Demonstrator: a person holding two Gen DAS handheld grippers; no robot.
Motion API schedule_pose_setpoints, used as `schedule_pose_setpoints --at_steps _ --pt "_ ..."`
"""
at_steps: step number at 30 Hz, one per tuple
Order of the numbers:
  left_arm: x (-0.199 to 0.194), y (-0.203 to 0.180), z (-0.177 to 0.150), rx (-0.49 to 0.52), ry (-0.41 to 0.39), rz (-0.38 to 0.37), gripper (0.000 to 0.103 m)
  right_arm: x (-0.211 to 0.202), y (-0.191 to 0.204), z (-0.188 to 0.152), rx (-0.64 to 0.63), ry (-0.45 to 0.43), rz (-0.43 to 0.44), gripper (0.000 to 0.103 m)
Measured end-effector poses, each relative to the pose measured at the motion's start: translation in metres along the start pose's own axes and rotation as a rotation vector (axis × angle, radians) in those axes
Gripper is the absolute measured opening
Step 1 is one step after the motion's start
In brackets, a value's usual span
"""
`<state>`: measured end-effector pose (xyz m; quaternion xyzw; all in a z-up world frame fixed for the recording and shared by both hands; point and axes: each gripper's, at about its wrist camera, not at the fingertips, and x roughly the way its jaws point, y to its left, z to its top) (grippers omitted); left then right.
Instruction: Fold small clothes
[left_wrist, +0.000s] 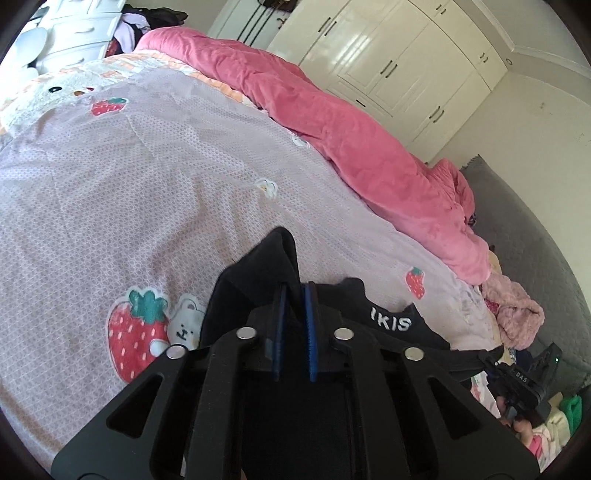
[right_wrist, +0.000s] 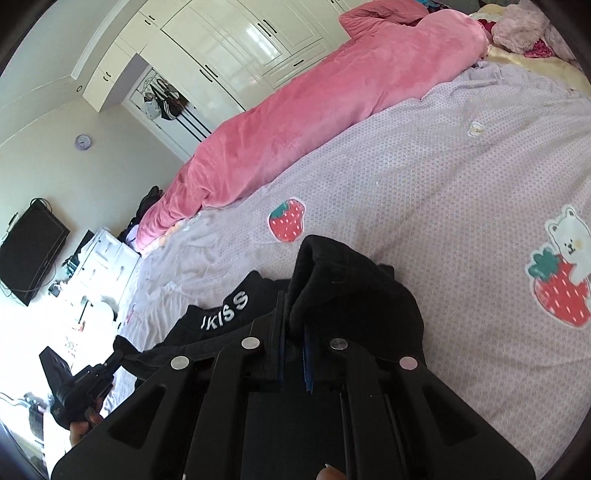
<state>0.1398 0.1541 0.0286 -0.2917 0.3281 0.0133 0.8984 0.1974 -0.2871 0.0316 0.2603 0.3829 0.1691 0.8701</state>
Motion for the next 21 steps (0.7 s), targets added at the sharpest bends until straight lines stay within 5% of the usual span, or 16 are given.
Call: schedule_pose_setpoints --at_steps 6,9,21 --pt "-0.001 0.01 0.006 -0.026 -0.039 0.015 0.028 0.016 -0.005 0.011 0.01 -0.018 -0.037 0.015" --pt "-0.004 0.012 0.008 -0.025 -0.048 0.017 0.028 0.015 -0.01 0.013 0.018 -0.04 -0.067 0.033" --pt "-0.023 0.024 0.011 -0.019 -0.066 0.09 0.04 -0.008 -0.015 0.005 -0.068 -0.058 -0.148 0.055"
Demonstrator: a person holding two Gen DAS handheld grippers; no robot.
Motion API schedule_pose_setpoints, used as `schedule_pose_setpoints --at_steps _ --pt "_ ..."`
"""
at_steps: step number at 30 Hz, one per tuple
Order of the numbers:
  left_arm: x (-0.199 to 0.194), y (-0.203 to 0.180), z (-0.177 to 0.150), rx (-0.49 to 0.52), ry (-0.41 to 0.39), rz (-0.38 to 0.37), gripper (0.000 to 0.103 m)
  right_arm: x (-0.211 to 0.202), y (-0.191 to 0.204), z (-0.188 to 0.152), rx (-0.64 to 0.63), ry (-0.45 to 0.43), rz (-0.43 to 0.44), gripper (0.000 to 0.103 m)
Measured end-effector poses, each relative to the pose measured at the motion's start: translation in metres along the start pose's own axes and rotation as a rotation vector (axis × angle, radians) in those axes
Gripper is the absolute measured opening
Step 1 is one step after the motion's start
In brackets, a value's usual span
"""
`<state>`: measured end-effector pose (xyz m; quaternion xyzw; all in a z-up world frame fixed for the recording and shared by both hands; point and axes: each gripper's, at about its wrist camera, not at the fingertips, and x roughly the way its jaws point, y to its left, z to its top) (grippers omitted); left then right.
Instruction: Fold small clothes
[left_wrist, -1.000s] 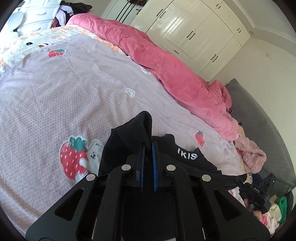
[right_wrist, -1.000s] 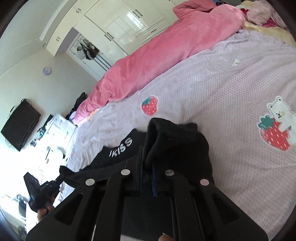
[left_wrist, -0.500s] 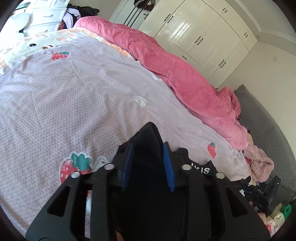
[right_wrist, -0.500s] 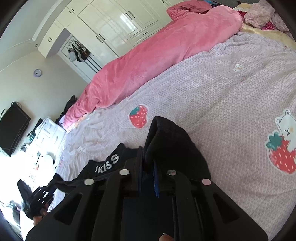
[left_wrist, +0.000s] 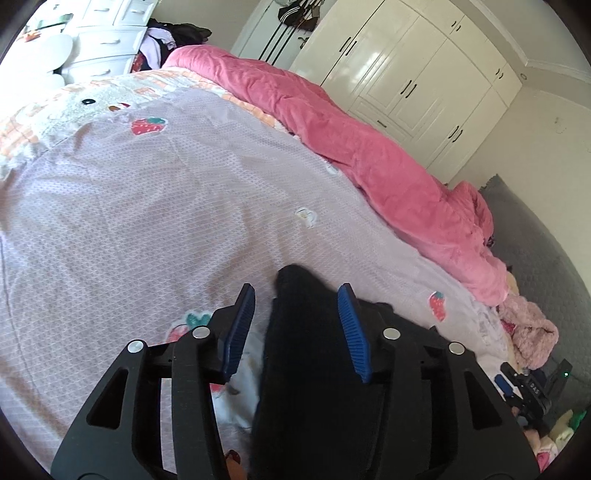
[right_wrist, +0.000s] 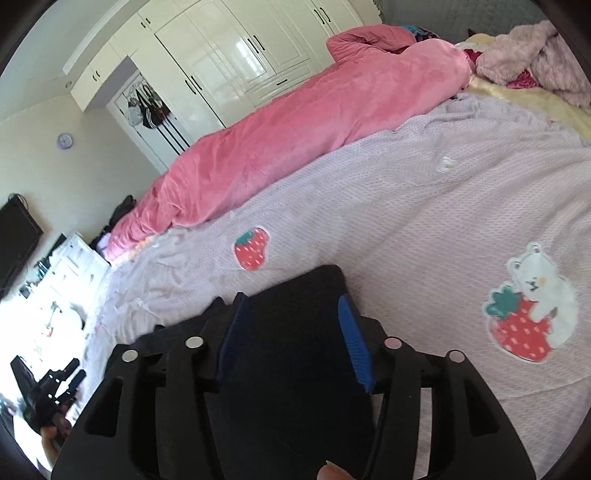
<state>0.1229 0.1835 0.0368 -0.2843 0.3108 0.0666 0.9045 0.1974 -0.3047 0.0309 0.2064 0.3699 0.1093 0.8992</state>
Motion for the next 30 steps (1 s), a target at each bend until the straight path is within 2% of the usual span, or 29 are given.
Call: schedule_pose_setpoints --at_steps 5,7,10,13,16,24,26,29,30 --pt "-0.004 0.014 -0.013 0.044 0.071 0.032 0.042 -0.013 -0.021 -0.018 -0.003 0.05 -0.03 0.055" --pt "-0.007 0.015 -0.019 0.071 0.099 0.032 0.049 -0.019 -0.025 -0.024 0.003 0.063 -0.03 0.055" --pt "-0.01 0.016 -0.029 0.103 0.135 0.02 0.049 -0.029 -0.028 -0.031 0.007 0.066 -0.021 0.056" --pt "-0.013 0.016 -0.038 0.092 0.177 -0.013 0.05 -0.034 -0.027 -0.04 -0.006 0.075 -0.024 0.058" --pt "-0.017 0.011 -0.046 0.118 0.184 -0.009 0.054 -0.035 -0.024 -0.053 -0.018 0.111 -0.018 0.058" --pt "-0.011 0.0 -0.07 0.177 0.234 0.028 0.054 -0.034 -0.013 -0.065 -0.031 0.131 -0.004 0.058" --pt "-0.01 -0.005 -0.074 0.209 0.249 0.032 0.054 -0.033 -0.013 -0.066 -0.029 0.141 0.007 0.057" --pt "-0.011 -0.013 -0.079 0.273 0.25 0.05 0.053 -0.031 -0.014 -0.067 -0.011 0.16 0.026 0.047" --pt "-0.012 -0.016 -0.081 0.293 0.249 0.052 0.048 -0.031 -0.015 -0.068 -0.01 0.164 0.018 0.04"
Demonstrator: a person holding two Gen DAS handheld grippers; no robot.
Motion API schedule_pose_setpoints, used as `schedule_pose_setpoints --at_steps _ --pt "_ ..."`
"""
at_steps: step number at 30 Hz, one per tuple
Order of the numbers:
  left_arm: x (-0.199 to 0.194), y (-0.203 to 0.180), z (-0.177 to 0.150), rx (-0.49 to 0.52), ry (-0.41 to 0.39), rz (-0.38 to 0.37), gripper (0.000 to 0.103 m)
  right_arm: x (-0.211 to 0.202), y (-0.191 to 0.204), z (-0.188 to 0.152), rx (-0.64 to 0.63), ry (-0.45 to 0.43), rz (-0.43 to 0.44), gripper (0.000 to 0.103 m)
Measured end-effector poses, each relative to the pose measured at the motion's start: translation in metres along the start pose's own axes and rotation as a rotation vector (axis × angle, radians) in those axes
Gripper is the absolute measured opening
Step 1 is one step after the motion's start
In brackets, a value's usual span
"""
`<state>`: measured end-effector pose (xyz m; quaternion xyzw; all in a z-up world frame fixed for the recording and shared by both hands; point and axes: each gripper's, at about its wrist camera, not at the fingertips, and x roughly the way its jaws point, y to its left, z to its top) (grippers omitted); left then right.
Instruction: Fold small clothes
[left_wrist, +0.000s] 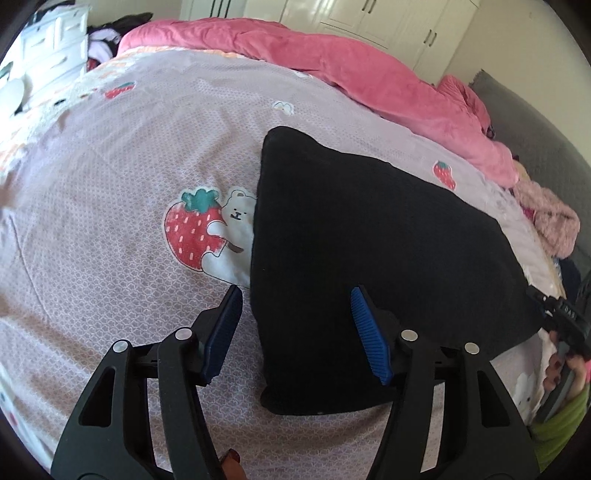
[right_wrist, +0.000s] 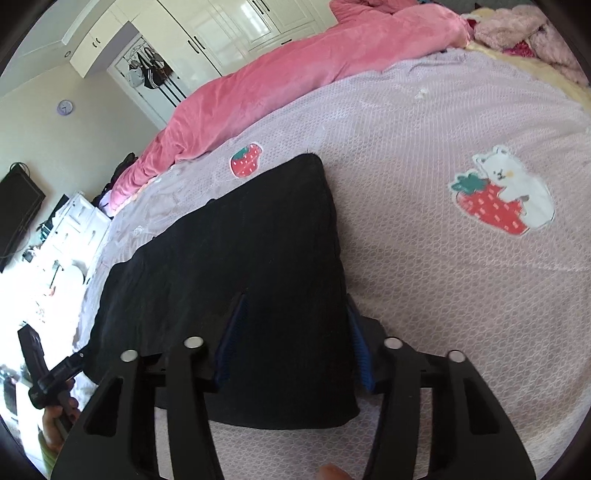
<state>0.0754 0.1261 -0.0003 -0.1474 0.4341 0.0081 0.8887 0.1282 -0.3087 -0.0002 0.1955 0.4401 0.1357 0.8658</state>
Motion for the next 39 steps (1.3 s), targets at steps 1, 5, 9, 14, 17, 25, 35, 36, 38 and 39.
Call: schedule_pose_setpoints --at_steps 1,5,9,14,17,25,35,36,38,39 --pt "0.0 -0.001 0.0 0.009 0.002 -0.002 0.043 0.001 -0.001 0.0 0.001 0.003 -0.006 0.031" --pt "0.0 -0.006 -0.003 0.041 0.019 -0.003 0.027 0.0 -0.004 -0.002 0.017 0.003 0.004 0.016" --pt "0.0 -0.01 -0.005 0.06 0.042 -0.02 0.014 -0.009 -0.004 -0.004 0.022 -0.023 0.003 0.009" --pt "-0.008 -0.01 -0.009 0.079 0.052 -0.015 0.013 -0.015 -0.004 -0.009 0.011 -0.039 -0.036 0.008" --pt "-0.011 -0.009 -0.015 0.101 0.063 -0.003 0.013 -0.01 -0.007 -0.016 0.012 -0.02 -0.07 0.009" --pt "-0.005 -0.005 -0.016 0.104 0.08 0.002 0.017 -0.006 -0.001 -0.017 -0.042 -0.034 -0.163 0.027" --pt "-0.006 -0.001 -0.021 0.085 0.097 -0.017 0.017 -0.006 -0.003 -0.013 -0.037 -0.045 -0.177 0.037" --pt "-0.006 -0.001 -0.021 0.083 0.098 -0.019 0.017 -0.006 -0.003 -0.013 -0.037 -0.048 -0.178 0.038" --pt "-0.009 -0.001 -0.021 0.084 0.093 -0.02 0.017 -0.008 -0.002 -0.012 -0.033 -0.056 -0.181 0.044" --pt "-0.012 -0.002 -0.02 0.085 0.085 -0.021 0.017 -0.011 0.0 -0.011 -0.036 -0.074 -0.185 0.052"
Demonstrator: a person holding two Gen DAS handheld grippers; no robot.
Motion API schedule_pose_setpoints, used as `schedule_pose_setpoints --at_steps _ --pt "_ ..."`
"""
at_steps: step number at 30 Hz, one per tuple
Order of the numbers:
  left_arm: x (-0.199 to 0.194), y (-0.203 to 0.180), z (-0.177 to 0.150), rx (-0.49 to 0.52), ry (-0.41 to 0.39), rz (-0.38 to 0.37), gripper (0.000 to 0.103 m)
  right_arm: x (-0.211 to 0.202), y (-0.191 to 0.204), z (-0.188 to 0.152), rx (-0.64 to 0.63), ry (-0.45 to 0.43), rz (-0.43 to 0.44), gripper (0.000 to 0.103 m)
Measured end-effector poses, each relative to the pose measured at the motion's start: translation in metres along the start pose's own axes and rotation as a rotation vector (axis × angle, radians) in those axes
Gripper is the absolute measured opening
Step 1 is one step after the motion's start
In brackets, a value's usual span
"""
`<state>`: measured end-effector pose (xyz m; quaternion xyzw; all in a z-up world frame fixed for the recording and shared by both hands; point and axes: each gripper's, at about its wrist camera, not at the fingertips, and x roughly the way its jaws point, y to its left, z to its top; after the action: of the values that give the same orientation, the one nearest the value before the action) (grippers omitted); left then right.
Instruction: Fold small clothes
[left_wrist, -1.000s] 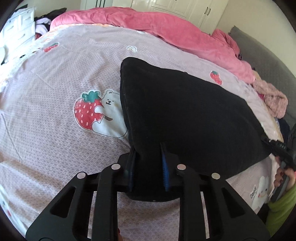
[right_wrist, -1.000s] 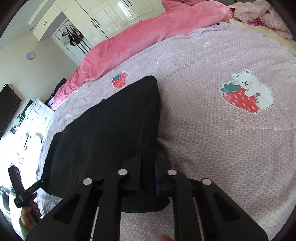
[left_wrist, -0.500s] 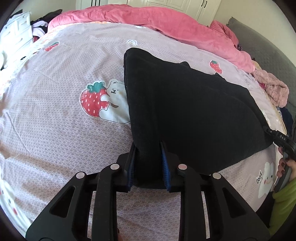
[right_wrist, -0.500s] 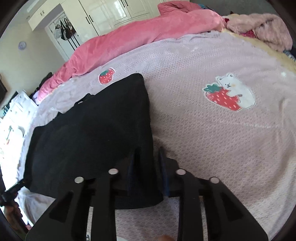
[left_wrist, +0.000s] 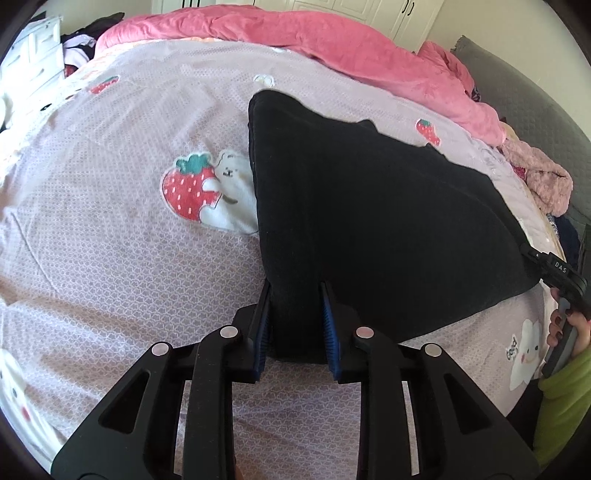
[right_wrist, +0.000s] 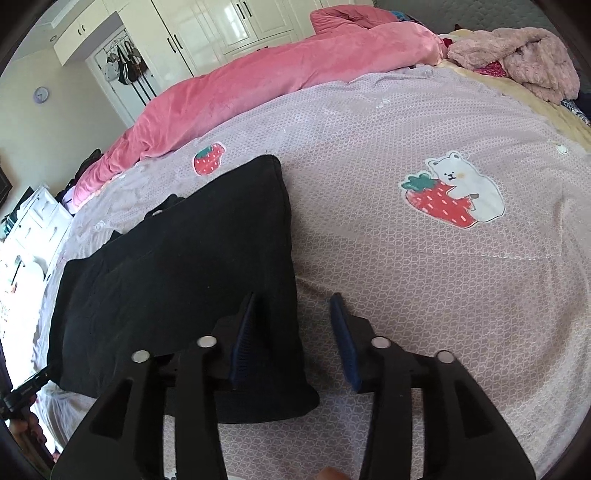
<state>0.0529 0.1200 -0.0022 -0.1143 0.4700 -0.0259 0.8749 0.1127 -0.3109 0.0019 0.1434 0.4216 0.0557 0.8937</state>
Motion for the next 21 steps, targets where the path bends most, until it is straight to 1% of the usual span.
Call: schedule_pose_setpoints --at_steps 1,2,5,8,9,12,13,14,16,19,21 --pt "-0.003 0.0 0.001 -0.003 -0.005 -0.001 0.018 -0.003 0.001 0.001 -0.005 -0.017 -0.001 0.056" --pt "-0.006 0.0 0.001 -0.005 -0.011 -0.002 0.018 -0.006 0.003 0.002 -0.011 -0.034 -0.002 0.057" --pt "-0.015 -0.002 0.004 -0.007 -0.034 -0.003 0.019 -0.014 0.008 0.004 -0.028 -0.08 0.005 0.063" --pt "-0.018 0.0 0.007 -0.017 -0.043 -0.007 0.024 -0.019 0.014 0.005 -0.051 -0.109 0.008 0.069" --pt "-0.018 0.0 0.007 -0.021 -0.044 -0.008 0.026 -0.02 0.016 0.005 -0.059 -0.115 0.009 0.074" --pt "-0.022 0.001 0.009 -0.031 -0.052 -0.008 0.033 -0.024 0.022 0.006 -0.082 -0.137 0.019 0.078" --pt "-0.023 0.001 0.01 -0.033 -0.057 -0.01 0.036 -0.025 0.024 0.006 -0.091 -0.143 0.02 0.082" --pt "-0.025 0.001 0.011 -0.035 -0.063 -0.014 0.038 -0.027 0.027 0.006 -0.102 -0.151 0.019 0.083" --pt "-0.029 0.001 0.012 -0.039 -0.077 -0.018 0.049 -0.031 0.031 0.005 -0.117 -0.16 0.029 0.085" --pt "-0.034 0.001 0.015 -0.044 -0.099 -0.018 0.056 -0.034 0.042 0.003 -0.157 -0.173 0.038 0.089" --pt "-0.035 0.004 0.018 -0.057 -0.105 -0.015 0.061 -0.034 0.053 0.001 -0.193 -0.181 0.031 0.09"
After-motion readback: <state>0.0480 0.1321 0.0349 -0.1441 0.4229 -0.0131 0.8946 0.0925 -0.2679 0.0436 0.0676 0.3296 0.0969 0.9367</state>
